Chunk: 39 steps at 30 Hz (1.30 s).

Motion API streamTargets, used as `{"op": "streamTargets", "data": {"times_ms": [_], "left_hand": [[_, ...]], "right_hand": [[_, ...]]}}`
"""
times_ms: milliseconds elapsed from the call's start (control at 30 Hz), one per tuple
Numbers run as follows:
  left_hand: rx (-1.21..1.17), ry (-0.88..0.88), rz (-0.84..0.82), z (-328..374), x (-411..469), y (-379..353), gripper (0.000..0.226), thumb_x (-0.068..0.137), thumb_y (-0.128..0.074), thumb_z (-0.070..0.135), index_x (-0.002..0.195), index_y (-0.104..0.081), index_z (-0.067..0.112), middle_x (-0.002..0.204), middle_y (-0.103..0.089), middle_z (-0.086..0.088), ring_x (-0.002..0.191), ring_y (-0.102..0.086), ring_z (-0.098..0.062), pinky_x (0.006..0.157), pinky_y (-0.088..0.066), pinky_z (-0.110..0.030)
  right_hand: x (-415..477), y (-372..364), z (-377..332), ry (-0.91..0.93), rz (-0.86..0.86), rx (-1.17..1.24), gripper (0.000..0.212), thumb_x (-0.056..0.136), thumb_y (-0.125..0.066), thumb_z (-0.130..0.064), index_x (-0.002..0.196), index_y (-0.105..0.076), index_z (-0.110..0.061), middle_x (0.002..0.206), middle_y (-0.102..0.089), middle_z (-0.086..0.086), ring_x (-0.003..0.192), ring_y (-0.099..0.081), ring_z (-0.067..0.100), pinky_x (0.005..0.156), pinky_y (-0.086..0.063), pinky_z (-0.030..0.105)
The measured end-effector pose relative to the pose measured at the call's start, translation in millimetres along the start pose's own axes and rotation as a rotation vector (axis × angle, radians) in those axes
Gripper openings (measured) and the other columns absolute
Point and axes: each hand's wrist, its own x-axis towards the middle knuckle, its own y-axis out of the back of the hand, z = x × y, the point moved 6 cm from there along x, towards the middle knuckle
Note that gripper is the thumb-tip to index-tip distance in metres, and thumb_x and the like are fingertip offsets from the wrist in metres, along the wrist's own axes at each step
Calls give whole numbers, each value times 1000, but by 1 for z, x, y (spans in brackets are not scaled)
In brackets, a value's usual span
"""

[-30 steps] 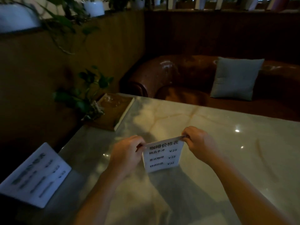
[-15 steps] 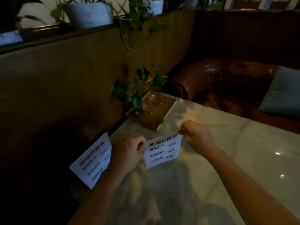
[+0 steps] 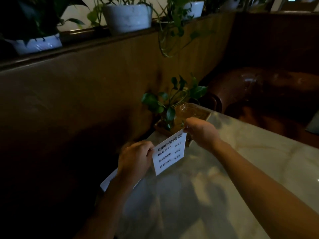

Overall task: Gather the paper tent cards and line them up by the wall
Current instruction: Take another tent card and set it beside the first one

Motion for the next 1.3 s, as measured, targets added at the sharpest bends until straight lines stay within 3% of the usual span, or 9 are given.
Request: {"op": "streamTargets", "data": {"times_ms": [67,200,300,400,667,933,1100,1300], "left_hand": [[25,9,11,-8,4,1,5,82,-61,17,78,-64,15,86,-73,-3,73,-67,-20,64,-43,-23],[50,53,-14,-22,10,-4,6,85,-55,23,82,-60,21,89,-72,1,75,-65,-14,74,-42,-24],[45,110,4,-28,13,-3,8,85,-56,25,77,-59,24,86,-73,2,72,-65,-14,72,-41,-24],[28,157,-35,-33,15,-6,10,86,-54,27,78,-57,23,90,-72,-1,68,-66,-15,69,-50,-26],[34,187,-78,-44,13,-13,8,88,-54,27,86,-60,21,97,-71,-2,78,-65,-13,70,-49,-23],[68,264,-156,-49,13,-23,10,89,-50,31,84,-51,23,109,-68,-6,87,-68,-21,70,-54,-24],[118,308,-228,-45,23,-26,13,90,-48,30,80,-42,24,107,-68,-8,89,-67,-24,68,-50,-27],[105,316,-245,-47,25,-27,14,90,-47,29,80,-39,24,110,-66,-8,93,-66,-25,73,-53,-30]], "right_hand": [[10,-5,-2,38,0,-5,10,81,-58,-6,89,-55,0,101,-64,18,92,-62,33,71,-55,48],[29,-17,-1,63,5,17,9,81,-58,-9,88,-54,-6,99,-65,16,91,-61,31,71,-55,46],[43,-29,2,83,13,8,6,82,-59,-10,86,-55,-8,98,-66,15,89,-62,30,67,-53,35],[54,-42,5,87,0,-1,7,83,-56,-11,90,-58,-10,102,-67,13,90,-63,29,61,-48,30],[71,-61,0,66,-65,36,16,83,-57,-9,98,-61,-9,112,-65,11,102,-59,27,79,-50,37],[75,-68,0,25,-144,102,16,85,-55,-9,100,-58,-11,104,-65,11,94,-59,23,70,-46,31],[77,-66,0,-69,-196,228,10,84,-56,-12,94,-59,-11,99,-64,14,87,-60,25,76,-54,47],[76,-68,-3,-134,-223,263,11,85,-54,-16,96,-55,-16,103,-63,14,91,-60,27,77,-55,49]]}}
